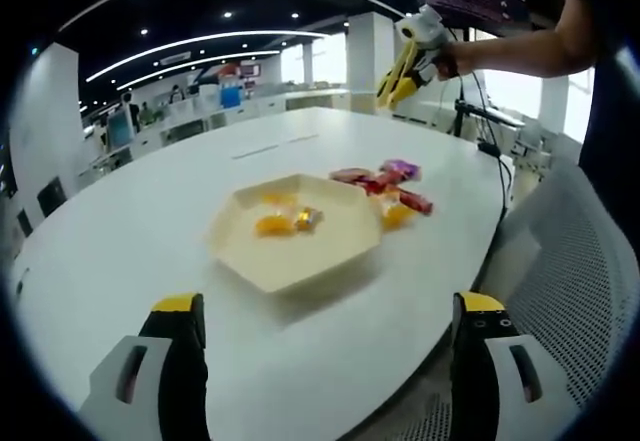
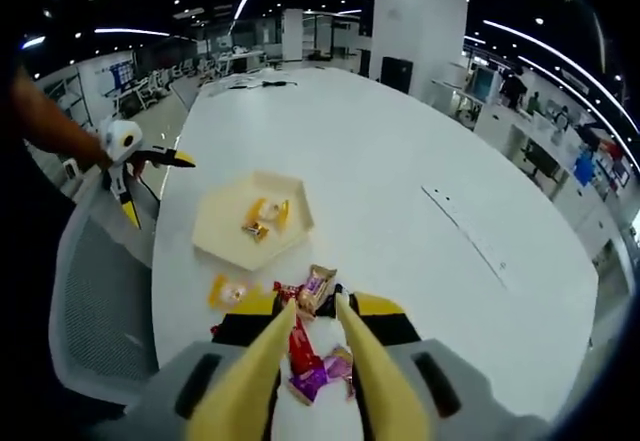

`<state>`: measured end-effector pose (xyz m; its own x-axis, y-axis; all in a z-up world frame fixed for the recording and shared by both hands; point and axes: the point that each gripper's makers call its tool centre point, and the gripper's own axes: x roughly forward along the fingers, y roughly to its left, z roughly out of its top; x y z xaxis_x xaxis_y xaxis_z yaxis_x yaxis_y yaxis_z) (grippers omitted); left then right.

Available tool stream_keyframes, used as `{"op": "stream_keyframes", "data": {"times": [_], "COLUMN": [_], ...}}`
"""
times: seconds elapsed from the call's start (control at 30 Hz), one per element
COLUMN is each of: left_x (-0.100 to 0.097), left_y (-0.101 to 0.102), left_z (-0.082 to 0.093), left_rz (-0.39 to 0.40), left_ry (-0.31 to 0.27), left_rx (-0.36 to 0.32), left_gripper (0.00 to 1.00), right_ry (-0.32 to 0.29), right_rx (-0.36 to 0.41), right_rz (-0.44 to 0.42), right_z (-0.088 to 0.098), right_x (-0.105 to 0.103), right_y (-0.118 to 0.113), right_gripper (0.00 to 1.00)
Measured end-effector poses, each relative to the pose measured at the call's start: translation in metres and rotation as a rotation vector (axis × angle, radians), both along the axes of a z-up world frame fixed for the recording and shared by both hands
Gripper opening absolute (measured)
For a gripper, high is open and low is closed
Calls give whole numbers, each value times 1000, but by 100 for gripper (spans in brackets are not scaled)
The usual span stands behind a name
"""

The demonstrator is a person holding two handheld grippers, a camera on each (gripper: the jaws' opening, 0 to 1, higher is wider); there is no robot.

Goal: Place the target food into the container with the food tongs after gripping and lifting it, then release it inside without dropping or visibly crushing the food.

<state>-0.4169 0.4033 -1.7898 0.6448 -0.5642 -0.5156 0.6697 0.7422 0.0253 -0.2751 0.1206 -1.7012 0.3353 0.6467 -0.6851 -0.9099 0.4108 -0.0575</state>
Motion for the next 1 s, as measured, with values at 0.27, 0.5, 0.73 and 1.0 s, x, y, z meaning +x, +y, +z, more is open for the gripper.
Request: {"op": "stream_keyframes", "data": {"times": [0.27,0.5,0.73,1.0], "left_x": [0,-1,1,0], "left_y": [0,0,2,1], "left_z": [-2,-5,-4,-8], "left_rz": [1,-1,9,12], "left_ry": [7,17,1,20], "left_rx": [7,13,24,26], "left_gripper": [99,99,99,99], "right_ry": [-6,-41,-40,-33], "right_rx": [0,-11,-13,-18], "right_rz": [-22,25,44,48], "right_z": [-11,-17,-28,-46], "right_x": [6,1,1,6], "right_y": [-25,-43,-57,-66], "right_gripper": [26,26,26,26]}}
